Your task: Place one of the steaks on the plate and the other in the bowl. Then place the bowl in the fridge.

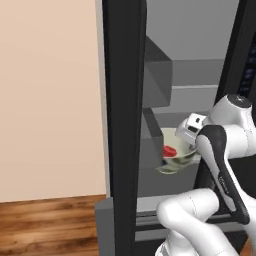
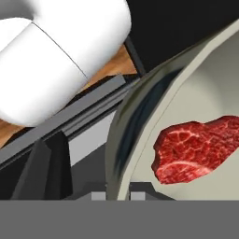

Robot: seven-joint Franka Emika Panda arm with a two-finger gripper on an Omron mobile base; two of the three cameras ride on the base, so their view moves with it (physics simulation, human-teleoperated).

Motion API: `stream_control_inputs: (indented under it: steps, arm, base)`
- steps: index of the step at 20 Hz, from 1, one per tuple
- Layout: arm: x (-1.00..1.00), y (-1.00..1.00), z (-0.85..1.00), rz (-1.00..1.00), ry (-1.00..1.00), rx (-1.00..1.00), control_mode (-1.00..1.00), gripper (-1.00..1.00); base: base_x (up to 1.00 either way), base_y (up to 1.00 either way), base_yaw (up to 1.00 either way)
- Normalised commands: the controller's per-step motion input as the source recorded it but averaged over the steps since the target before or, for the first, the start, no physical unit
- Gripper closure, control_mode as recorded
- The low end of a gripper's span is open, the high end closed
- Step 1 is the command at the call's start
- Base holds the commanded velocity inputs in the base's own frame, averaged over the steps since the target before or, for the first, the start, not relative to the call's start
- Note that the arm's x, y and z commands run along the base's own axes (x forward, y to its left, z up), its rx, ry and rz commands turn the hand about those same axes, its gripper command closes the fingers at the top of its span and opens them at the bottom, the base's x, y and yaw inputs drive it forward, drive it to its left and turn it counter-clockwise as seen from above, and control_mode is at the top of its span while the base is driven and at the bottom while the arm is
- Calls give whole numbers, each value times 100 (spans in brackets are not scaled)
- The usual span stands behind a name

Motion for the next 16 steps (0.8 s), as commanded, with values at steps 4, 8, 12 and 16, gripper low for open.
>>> stream_control_inputs:
  steps: [4, 8, 12, 16]
  arm:
    - [-12, 22, -16, -39, -26, 0, -100, 100]
    - [11, 7, -11, -39, -16, 0, -100, 100]
    - [26, 2, -7, -37, -12, 0, -100, 100]
    - [19, 5, -24, -30, -9, 0, -100, 100]
  base:
    - [0, 0, 0]
    - [0, 0, 0]
    - [0, 0, 0]
    - [0, 0, 0]
